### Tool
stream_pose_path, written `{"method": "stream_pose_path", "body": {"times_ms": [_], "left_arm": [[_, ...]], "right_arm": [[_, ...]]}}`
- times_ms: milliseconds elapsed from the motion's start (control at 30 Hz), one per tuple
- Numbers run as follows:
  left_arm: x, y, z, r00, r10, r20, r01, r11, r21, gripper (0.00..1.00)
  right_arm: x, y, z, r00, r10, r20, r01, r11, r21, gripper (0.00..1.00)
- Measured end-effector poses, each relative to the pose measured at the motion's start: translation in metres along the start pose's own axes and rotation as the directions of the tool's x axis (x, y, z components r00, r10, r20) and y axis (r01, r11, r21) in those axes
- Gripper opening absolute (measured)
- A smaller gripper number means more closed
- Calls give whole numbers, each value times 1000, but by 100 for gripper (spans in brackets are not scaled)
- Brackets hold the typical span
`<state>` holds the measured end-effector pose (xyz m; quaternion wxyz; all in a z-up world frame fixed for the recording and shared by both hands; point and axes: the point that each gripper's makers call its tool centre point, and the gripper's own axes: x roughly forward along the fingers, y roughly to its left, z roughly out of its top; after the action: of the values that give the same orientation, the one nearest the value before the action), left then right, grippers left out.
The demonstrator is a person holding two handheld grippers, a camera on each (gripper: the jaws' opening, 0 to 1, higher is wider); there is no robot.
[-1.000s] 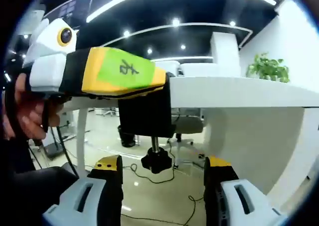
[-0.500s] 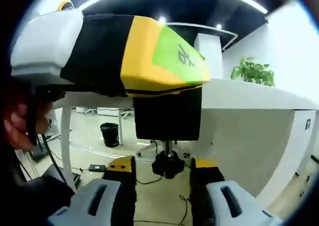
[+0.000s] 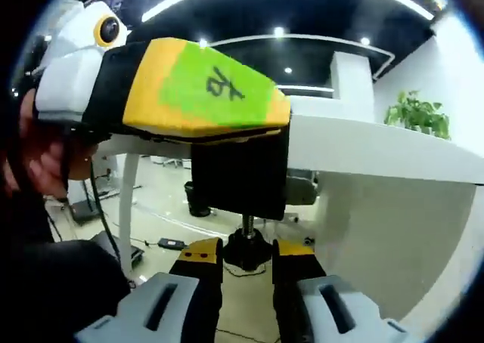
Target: Clamp the fixed fixture on the desktop, loosen the retaining clip, secure it to the edge of the desk, and tighten the retaining clip.
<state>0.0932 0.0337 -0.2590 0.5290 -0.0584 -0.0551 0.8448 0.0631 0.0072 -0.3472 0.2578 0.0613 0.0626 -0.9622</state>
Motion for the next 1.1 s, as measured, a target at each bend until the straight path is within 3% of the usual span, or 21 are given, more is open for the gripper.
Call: {"method": "stream_pose_path", "body": {"times_ms": [67, 200, 267, 300, 367, 400, 533, 633, 700, 800, 867, 933, 967, 1033, 1100], "left_arm": [[0, 0, 0, 1000, 1, 2, -1, 1000, -7, 1], [1, 1, 0, 1000, 7, 0, -7, 1000, -8, 1], [1, 1, 0, 1000, 9, -4, -9, 1000, -10, 1], [1, 1, 0, 1000, 8, -5, -8, 1000, -7, 1], [2, 1, 0, 1000, 9, -9, -9, 1000, -8, 1], [2, 1, 0, 1000, 9, -11, -9, 1000, -2, 1], [2, 2, -1, 1000, 9, -17, -9, 1000, 3, 1], [2, 2, 0, 1000, 8, -16, -8, 1000, 4, 1], [2, 2, 0, 1000, 7, -15, -6, 1000, 4, 1], [3, 2, 0, 1000, 6, -16, -6, 1000, 5, 1], [3, 2, 0, 1000, 4, -16, -4, 1000, 3, 1], [3, 2, 0, 1000, 5, -16, -5, 1000, 3, 1], [3, 2, 0, 1000, 3, -14, -3, 1000, 6, 1], [3, 2, 0, 1000, 2, -10, -2, 1000, 5, 1], [3, 2, 0, 1000, 1, -6, -1, 1000, 2, 1]], "right_arm": [[7, -4, -3, 993, 118, 4, -118, 993, 8, 23], [5, 2, -6, 964, 265, -5, -265, 964, -32, 23], [4, 4, -4, 944, 331, 2, -330, 942, -60, 23], [4, 7, -4, 922, 386, 8, -385, 922, -48, 23], [13, -1, -5, 904, 427, 6, -426, 903, -56, 23], [13, 2, -5, 891, 453, 2, -453, 891, -21, 23], [15, 1, -4, 884, 468, -25, -468, 881, -69, 27], [20, -7, -3, 904, 426, -31, -427, 900, -89, 36], [22, -6, -4, 905, 424, -38, -426, 902, -68, 35], [21, -1, -2, 908, 418, -32, -419, 902, -106, 32], [14, -3, 2, 925, 380, -26, -380, 918, -113, 32], [2, -17, 11, 969, 245, 22, -243, 969, -46, 32], [-6, -10, 11, 966, 256, 27, -255, 966, -44, 31], [-14, -15, 4, 987, 162, -5, -162, 986, -49, 32], [-18, -11, -2, 995, 102, -12, -103, 991, -83, 33]]}}
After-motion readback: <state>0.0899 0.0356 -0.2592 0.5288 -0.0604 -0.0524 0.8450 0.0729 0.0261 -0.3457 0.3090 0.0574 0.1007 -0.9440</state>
